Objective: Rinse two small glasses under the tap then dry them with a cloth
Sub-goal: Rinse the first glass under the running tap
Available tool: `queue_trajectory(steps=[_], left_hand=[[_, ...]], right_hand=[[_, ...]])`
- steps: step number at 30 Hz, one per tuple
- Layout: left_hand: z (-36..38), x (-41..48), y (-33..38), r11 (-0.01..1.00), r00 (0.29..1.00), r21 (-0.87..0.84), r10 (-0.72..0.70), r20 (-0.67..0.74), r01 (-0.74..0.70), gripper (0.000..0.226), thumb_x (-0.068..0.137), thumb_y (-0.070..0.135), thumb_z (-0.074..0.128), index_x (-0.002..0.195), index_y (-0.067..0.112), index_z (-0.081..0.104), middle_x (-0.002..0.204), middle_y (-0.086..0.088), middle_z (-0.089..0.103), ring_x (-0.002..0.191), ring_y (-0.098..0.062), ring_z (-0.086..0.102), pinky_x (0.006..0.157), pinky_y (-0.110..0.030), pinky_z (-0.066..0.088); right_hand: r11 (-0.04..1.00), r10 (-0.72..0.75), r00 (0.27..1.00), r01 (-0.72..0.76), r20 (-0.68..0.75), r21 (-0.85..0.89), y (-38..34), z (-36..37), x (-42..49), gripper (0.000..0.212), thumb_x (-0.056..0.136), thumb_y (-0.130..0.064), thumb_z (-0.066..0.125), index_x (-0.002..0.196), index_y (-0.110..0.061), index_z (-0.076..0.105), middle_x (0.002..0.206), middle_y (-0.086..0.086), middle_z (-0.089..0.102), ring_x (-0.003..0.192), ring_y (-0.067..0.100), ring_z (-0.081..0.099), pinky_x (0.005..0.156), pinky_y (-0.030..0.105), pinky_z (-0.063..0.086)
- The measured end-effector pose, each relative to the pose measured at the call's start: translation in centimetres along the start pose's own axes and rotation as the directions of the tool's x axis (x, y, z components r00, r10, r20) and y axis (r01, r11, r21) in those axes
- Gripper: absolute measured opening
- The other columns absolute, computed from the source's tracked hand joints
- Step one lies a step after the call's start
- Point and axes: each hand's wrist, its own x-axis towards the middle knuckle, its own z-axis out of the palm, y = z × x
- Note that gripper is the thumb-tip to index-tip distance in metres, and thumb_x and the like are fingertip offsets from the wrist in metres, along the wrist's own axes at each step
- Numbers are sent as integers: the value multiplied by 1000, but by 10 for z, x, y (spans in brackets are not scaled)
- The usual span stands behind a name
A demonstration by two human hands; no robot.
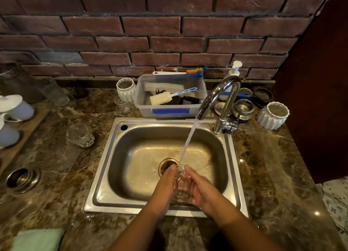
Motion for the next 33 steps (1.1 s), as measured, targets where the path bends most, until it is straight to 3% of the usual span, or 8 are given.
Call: queue_trajectory(steps=[2, 6, 11, 21, 25, 29, 33], left_hand=[[-1, -6, -3, 999, 998, -1, -53, -35, 53, 46, 108, 45, 35, 123, 14, 66, 111, -17, 76, 104, -33, 73, 97, -52, 56], [-2, -17, -5, 993, 990, 10, -119, -78, 120, 49, 107, 48, 35, 121, 16, 69, 103, -12, 79, 94, -28, 77, 78, -40, 60], [-1, -35, 0, 996, 990, 5, -88, -108, 90, 49, 105, 50, 41, 121, 14, 69, 104, -13, 79, 98, -32, 75, 93, -54, 57], [-6, -50, 2, 995, 994, -43, -88, -62, 86, 46, 104, 49, 45, 125, 13, 65, 112, -14, 76, 100, -30, 74, 89, -43, 59], [-7, -50, 0, 991, 992, -76, -117, -47, 113, 50, 102, 54, 46, 128, 15, 64, 112, -13, 76, 100, -32, 74, 93, -51, 58], [-11, -54, -1, 969, 983, -172, -172, 55, 180, 46, 101, 52, 50, 125, 14, 62, 114, -19, 74, 101, -40, 73, 88, -58, 58], [-12, -58, -5, 878, 965, -404, -208, 160, 256, 55, 97, 49, 56, 129, 5, 59, 121, -27, 70, 106, -45, 70, 78, -56, 61]], right_hand=[[998, 46, 999, -47, -27, -33, 5, 0, -1, 61, 77, -56, 71, 120, -13, 71, 113, 18, 74, 106, 34, 72, 94, 52, 56], [991, 109, 993, -112, -41, -71, 8, 1, -8, 76, 70, -61, 76, 122, -7, 70, 118, 21, 72, 112, 39, 68, 101, 58, 50], [993, 102, 995, -102, -7, -62, 7, 5, -24, 68, 79, -59, 72, 124, -7, 68, 121, 21, 71, 116, 39, 66, 105, 56, 48], [994, 74, 997, -75, -7, -84, 9, 12, -39, 65, 84, -59, 68, 123, -6, 66, 115, 20, 73, 109, 38, 70, 100, 51, 53], [991, 66, 997, -68, -26, -111, 7, 14, -42, 62, 82, -57, 70, 119, -7, 67, 108, 19, 76, 104, 37, 72, 96, 50, 55], [968, -68, 995, 47, -76, -248, -1, 15, -44, 50, 80, -50, 76, 108, -10, 69, 84, 8, 79, 84, 25, 75, 80, 42, 61], [916, -201, 979, 172, -45, -362, -8, 18, -46, 56, 77, -39, 82, 114, -2, 65, 102, 17, 77, 94, 28, 74, 90, 49, 59]])
